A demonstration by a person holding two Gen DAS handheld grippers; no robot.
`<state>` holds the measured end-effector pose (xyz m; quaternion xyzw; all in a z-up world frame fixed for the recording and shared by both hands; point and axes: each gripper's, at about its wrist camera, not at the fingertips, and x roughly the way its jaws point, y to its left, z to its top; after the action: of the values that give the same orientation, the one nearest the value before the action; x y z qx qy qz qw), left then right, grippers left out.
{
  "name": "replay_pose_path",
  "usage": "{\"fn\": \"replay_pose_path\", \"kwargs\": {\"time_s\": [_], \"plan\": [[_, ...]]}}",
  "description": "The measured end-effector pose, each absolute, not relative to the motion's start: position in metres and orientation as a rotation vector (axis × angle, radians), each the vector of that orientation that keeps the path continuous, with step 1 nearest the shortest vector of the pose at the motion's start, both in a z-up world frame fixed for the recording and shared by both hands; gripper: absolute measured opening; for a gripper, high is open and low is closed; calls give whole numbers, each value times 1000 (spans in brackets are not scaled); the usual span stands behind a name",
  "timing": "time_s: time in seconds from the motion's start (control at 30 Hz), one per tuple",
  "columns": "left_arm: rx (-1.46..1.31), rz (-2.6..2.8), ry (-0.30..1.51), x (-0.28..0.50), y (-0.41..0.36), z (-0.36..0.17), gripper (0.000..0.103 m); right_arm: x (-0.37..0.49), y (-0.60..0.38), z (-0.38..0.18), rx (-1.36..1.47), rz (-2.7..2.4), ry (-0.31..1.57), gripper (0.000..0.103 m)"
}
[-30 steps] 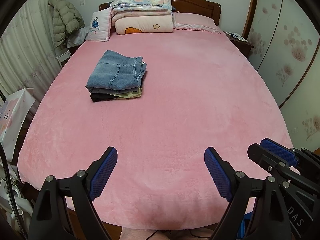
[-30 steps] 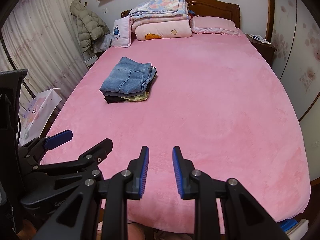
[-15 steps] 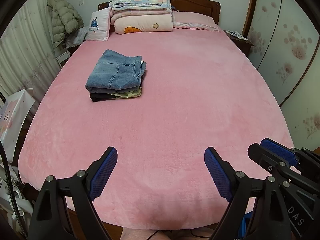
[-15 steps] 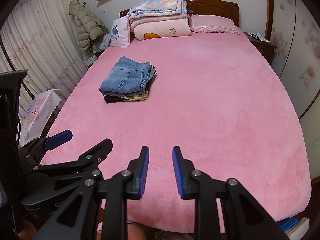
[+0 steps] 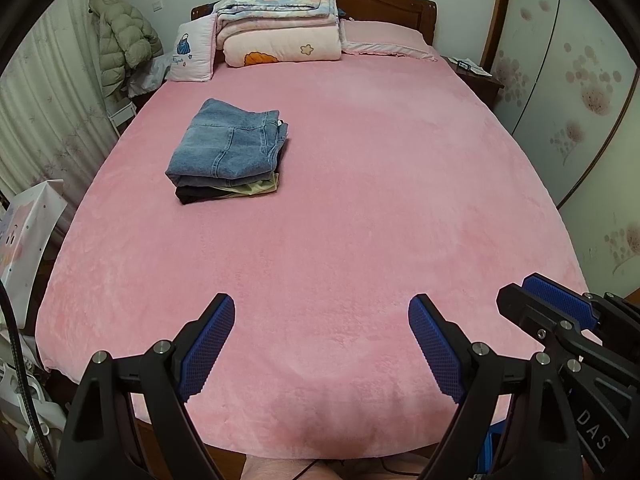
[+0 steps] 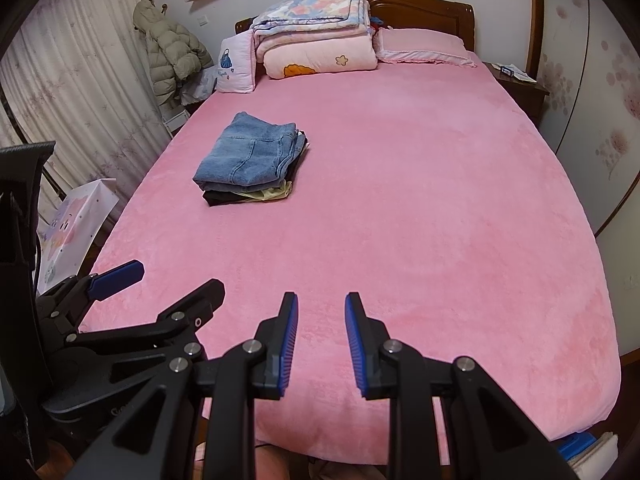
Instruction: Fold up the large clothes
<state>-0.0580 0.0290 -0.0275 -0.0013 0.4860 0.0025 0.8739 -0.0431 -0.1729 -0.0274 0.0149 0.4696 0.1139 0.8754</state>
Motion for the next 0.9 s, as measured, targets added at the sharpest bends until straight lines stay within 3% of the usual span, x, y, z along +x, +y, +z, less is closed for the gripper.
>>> {"fn": "replay_pose_path", "kwargs": {"time_s": [0.9], "plan": [[2, -14, 1036, -48, 26, -32, 88, -44, -174, -27, 35, 230, 992, 24]]}}
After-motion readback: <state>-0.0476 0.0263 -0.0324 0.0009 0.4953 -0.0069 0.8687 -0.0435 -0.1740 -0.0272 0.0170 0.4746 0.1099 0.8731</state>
